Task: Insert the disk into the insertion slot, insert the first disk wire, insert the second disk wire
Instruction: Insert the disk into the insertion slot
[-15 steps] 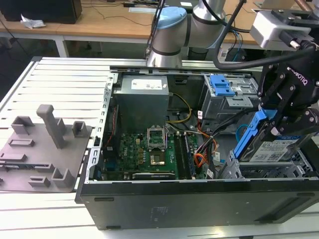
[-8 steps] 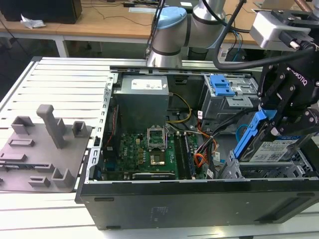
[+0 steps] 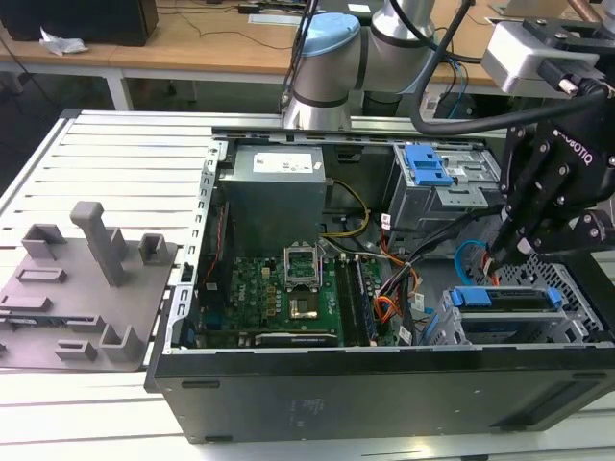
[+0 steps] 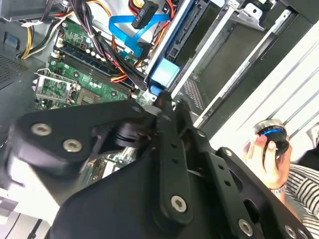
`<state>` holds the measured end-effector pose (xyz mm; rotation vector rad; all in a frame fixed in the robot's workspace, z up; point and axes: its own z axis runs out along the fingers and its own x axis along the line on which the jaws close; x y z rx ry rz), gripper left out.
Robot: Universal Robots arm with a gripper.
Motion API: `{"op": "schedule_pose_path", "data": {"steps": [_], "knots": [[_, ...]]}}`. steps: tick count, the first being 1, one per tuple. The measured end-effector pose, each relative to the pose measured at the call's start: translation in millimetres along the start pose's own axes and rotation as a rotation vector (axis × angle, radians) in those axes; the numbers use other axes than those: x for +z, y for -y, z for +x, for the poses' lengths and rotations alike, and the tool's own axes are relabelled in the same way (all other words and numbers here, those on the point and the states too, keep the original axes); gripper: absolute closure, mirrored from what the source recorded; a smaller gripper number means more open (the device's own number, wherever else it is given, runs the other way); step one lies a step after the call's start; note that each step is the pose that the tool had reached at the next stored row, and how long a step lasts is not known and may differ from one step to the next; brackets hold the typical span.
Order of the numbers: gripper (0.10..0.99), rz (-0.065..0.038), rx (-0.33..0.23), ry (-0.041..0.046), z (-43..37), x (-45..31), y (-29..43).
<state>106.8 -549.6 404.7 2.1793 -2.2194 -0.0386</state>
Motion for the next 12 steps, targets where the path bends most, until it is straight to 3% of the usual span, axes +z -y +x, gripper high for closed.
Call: {"op": "schedule_pose_path", "data": {"steps": [4, 7, 12], "knots": [[0.98, 0.0, 0.0, -0.0002, 0.0, 0.0, 0.0], [0.98, 0.0, 0.0, -0.0007, -0.1, 0.4, 0.5], [0.98, 0.0, 0.0, -0.0009, -0.1, 10.6, 3.0]]}}
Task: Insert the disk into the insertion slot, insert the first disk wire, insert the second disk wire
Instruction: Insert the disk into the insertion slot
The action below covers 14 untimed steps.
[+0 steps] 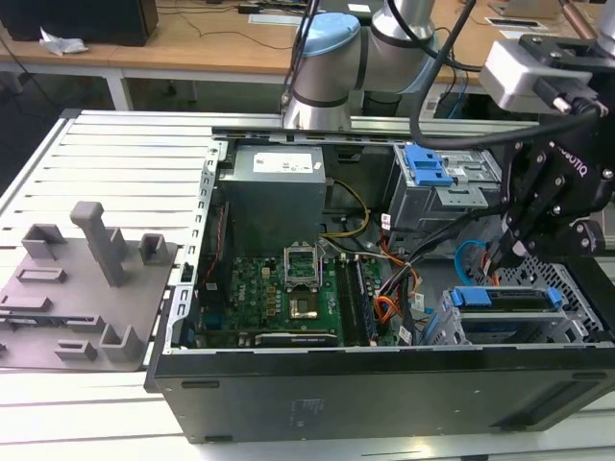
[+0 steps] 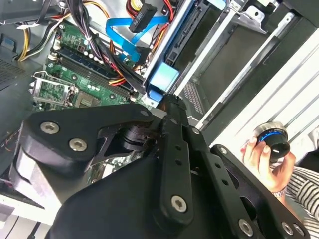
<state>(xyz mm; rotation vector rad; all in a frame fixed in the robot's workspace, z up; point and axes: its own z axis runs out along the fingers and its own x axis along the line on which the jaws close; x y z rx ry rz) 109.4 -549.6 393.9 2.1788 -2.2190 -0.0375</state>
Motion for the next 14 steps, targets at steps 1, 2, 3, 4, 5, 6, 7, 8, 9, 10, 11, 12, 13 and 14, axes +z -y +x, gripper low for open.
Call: {"op": "schedule_pose_path", "data": {"steps": [1, 2, 3, 4, 5, 6, 7, 8, 9, 10, 11, 12, 13, 14], "knots": [[0.98, 0.0, 0.0, 0.0001, 0.0, 3.6, 0.8], [0.98, 0.0, 0.0, -0.0001, -0.1, 6.5, 2.3], [0.98, 0.0, 0.0, -0.0001, -0.1, 9.8, 5.9], [0.98, 0.0, 0.0, -0.0001, -0.2, 12.5, 10.0], [0.98, 0.0, 0.0, -0.0001, -0.3, 15.1, 14.1], [0.98, 0.0, 0.0, 0.0, -0.4, 17.7, 18.6], [0.98, -0.001, 0.0, 0.0, -0.5, 19.0, 21.3], [0.98, -0.001, 0.0, -0.0002, -0.5, 20.0, 24.1], [0.98, -0.001, 0.0, -0.0002, -0.6, 20.8, 26.7], [0.98, -0.001, 0.0, -0.0001, -0.6, 21.4, 28.6], [0.98, -0.001, 0.0, 0.0, -0.7, 21.9, 30.7], [0.98, -0.001, 0.0, 0.0001, -0.7, 22.2, 32.0], [0.98, -0.001, 0.0, 0.0, -0.8, 22.2, 32.7], [0.98, -0.001, 0.0, -0.0003, -0.7, 22.1, 32.7]]}}
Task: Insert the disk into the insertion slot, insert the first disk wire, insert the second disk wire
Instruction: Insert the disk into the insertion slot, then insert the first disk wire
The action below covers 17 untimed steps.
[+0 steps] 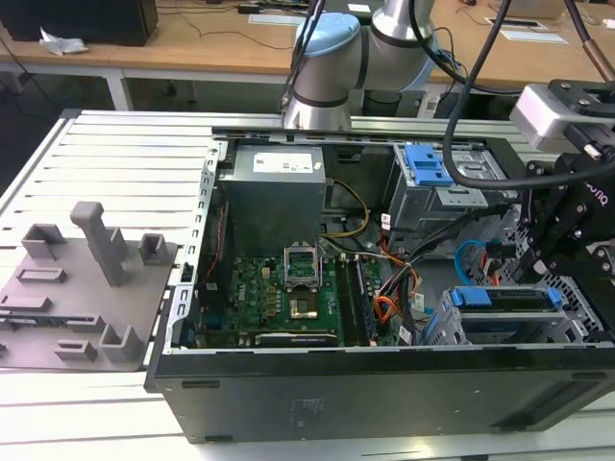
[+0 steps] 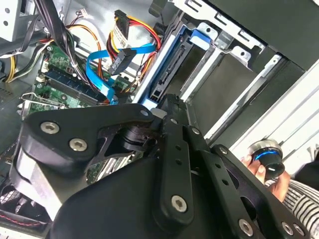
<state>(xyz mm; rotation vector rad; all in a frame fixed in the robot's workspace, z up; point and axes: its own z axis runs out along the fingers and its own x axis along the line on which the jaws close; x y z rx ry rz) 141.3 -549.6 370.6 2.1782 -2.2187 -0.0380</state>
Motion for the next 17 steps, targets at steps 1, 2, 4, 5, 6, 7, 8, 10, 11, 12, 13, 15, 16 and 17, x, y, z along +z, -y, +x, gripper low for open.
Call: {"op": "schedule_pose_path", "data": {"steps": [1, 2, 4, 5, 6, 7, 8, 10, 11, 12, 13, 15, 16, 17], "knots": [[0.98, 0.0, 0.0, 0.0001, 0.0, 0.1, 0.1], [0.98, 0.0, 0.0, 0.0002, 0.0, 0.1, 0.2], [0.98, 0.0, 0.0, 0.0001, 0.0, 0.1, 0.2], [0.98, 0.0, 0.0, 0.0001, 0.0, 0.1, 0.2], [0.98, 0.0, 0.0, 0.0001, 0.0, 0.1, 0.2], [0.98, 0.0, 0.0, 0.0002, 0.0, 0.1, 0.2], [0.98, 0.0, 0.0, 0.0001, 0.0, 0.1, 0.2], [0.98, 0.0, 0.0, 0.0002, 0.0, 0.1, 0.3], [0.98, 0.0, 0.0, 0.0002, 0.0, 0.1, 0.3], [0.973, 0.0, 0.0, 0.0002, 0.0, 0.1, 0.3], [0.973, 0.0, 0.0, 0.0001, 0.0, 0.1, 0.3], [0.851, 0.0, 0.0, 0.0001, 0.0, 0.1, 0.3], [0.792, 0.0, 0.0, 0.0002, 0.0, 0.1, 0.4], [0.725, 0.0, 0.0, 0.0002, 0.0, 0.1, 0.4]]}}
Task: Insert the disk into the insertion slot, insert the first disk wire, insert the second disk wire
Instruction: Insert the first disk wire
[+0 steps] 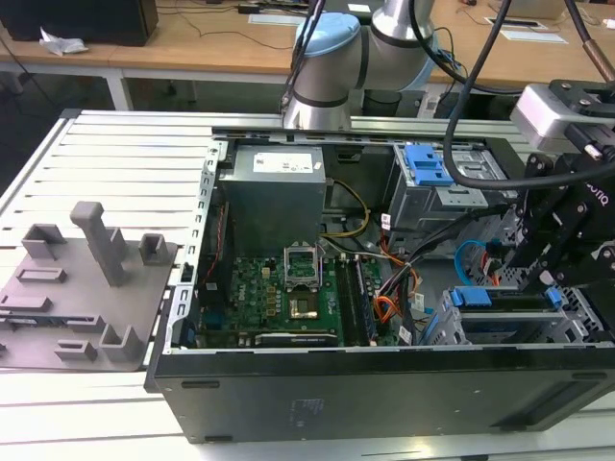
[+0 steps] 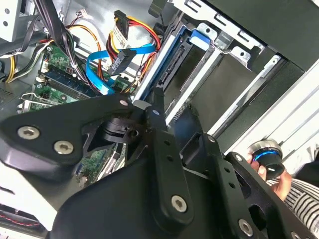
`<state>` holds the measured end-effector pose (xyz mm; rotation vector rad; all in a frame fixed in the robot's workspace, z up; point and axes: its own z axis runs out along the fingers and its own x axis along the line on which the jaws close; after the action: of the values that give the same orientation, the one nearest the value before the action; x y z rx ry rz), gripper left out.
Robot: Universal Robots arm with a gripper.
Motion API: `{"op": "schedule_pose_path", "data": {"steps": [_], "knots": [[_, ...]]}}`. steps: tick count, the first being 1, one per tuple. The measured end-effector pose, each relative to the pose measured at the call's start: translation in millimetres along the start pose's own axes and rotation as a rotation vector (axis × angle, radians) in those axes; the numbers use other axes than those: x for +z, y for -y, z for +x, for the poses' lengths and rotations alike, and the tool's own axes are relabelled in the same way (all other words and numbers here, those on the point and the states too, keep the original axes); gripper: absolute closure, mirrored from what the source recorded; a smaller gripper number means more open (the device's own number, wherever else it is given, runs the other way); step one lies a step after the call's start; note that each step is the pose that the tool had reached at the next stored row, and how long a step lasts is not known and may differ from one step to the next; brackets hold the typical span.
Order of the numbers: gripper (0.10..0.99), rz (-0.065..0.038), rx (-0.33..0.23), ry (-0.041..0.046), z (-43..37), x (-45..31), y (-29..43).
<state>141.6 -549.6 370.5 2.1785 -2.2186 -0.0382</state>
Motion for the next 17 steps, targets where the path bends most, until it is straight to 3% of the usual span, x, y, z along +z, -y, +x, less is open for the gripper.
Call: {"op": "schedule_pose_path", "data": {"steps": [2, 4, 7, 10, 17], "knots": [[0.725, 0.0, 0.0, -0.0002, 0.0, -0.1, 0.9], [0.725, -0.001, 0.0, -0.0003, -0.3, -0.3, 11.7], [0.725, -0.002, 0.0, -0.0001, -1.6, -0.5, 17.4], [0.725, -0.002, 0.0, -0.0002, -7.6, -0.5, 17.7], [0.725, -0.002, 0.0, -0.0003, -29.7, -0.7, 17.3]]}}
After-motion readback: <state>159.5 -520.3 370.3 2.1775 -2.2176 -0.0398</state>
